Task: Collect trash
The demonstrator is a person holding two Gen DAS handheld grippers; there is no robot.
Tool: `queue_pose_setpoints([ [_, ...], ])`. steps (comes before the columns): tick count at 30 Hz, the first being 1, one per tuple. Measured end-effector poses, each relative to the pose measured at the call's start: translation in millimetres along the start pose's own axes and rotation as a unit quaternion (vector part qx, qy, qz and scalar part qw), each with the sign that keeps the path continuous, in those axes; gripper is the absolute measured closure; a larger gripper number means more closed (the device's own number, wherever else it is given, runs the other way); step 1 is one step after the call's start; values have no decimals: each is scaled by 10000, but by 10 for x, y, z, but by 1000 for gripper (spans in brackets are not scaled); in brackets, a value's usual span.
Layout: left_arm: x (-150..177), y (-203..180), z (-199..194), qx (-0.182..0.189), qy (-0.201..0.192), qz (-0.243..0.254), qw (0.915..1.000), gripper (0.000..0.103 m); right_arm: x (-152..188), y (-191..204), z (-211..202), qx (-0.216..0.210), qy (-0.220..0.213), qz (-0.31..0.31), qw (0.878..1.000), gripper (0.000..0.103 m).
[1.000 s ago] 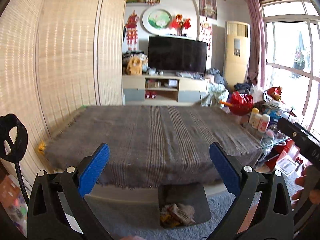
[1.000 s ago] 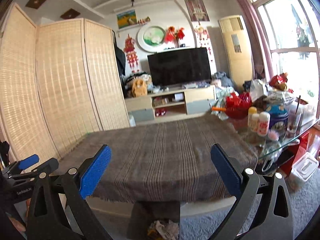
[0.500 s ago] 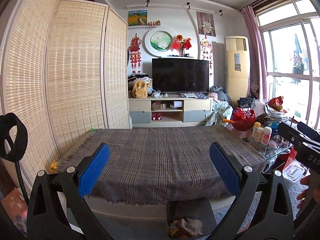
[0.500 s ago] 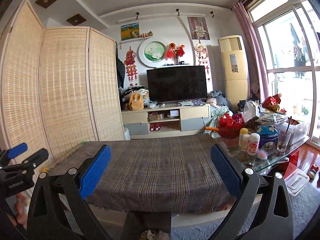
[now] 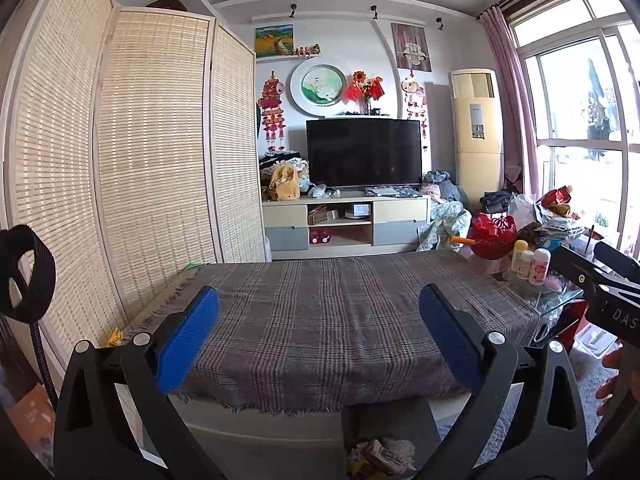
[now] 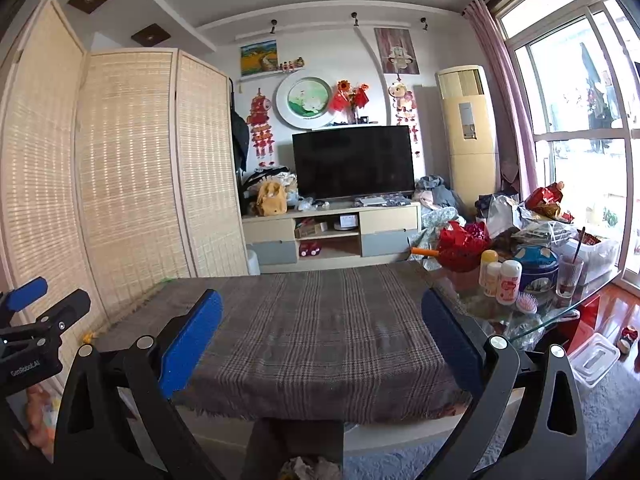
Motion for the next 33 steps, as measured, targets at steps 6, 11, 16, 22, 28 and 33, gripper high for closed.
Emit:
queue_pose_setpoints([
  [6, -7, 69, -21, 22, -3, -136, 9999, 8, 7, 20, 14, -14, 37, -35, 10000, 3],
  [11, -5, 97, -5, 47, 36, -208, 9998, 8, 9, -3, 30, -19, 45, -19, 10000, 3],
  [16, -8, 108, -7, 40, 28, -183, 9998, 8, 6, -7, 45, -50, 78, -5, 10000, 3],
  [22, -3, 114, -15, 30, 6, -192, 9998, 8, 26, 4, 47, -81, 85, 5, 9999, 3],
  [28, 8, 127, -14, 36, 22, -250, 9997, 8, 25, -4, 25, -86, 44, 39, 9999, 3],
  [33, 7, 124, -22, 35, -4, -234, 9997, 8, 27, 7, 2, -115, 28, 43, 9999, 3],
])
Point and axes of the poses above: each gripper's, at about its wrist camera, not at the fingertips, and z roughly the way its jaws point, y to its left, x to its underside, the point moved 4 cm from there along z, roughly the way its jaws point, and after that the axes turned 4 degrees about z, right-handed, at the moved point
